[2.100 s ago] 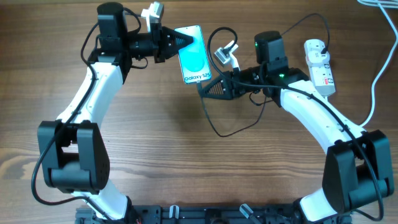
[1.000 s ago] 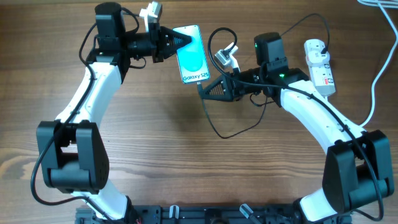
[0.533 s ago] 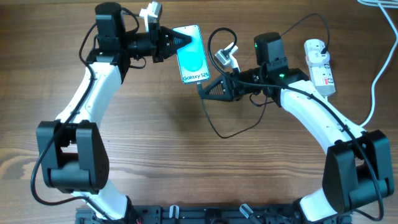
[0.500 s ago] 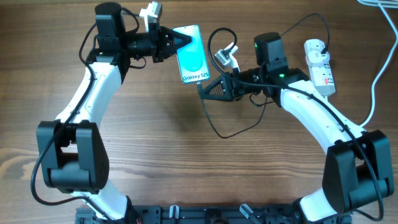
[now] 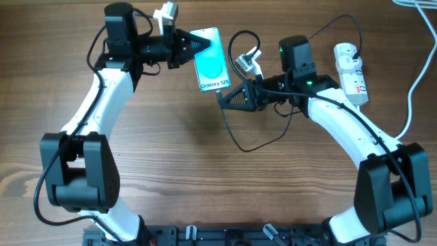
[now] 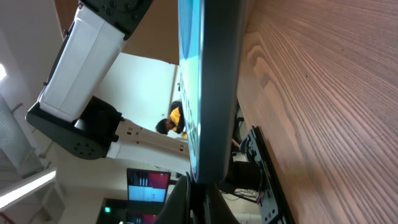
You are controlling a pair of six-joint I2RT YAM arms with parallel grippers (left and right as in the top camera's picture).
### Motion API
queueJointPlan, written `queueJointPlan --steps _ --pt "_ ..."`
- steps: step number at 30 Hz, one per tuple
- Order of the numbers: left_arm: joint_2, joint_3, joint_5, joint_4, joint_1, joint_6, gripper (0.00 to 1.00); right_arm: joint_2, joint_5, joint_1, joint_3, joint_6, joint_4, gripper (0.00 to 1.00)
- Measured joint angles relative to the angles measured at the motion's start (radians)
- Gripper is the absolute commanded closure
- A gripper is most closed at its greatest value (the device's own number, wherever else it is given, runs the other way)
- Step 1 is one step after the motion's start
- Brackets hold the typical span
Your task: Plug charger to phone and switch on socket
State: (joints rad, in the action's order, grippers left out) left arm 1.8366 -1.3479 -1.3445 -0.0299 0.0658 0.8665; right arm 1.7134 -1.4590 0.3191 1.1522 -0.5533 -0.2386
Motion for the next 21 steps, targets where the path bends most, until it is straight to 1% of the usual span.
queueJointPlan --steps 21 --pt "0.000 0.000 0.027 0.000 0.001 0.000 0.96 0.000 0.000 0.000 0.000 0.000 -0.008 0.96"
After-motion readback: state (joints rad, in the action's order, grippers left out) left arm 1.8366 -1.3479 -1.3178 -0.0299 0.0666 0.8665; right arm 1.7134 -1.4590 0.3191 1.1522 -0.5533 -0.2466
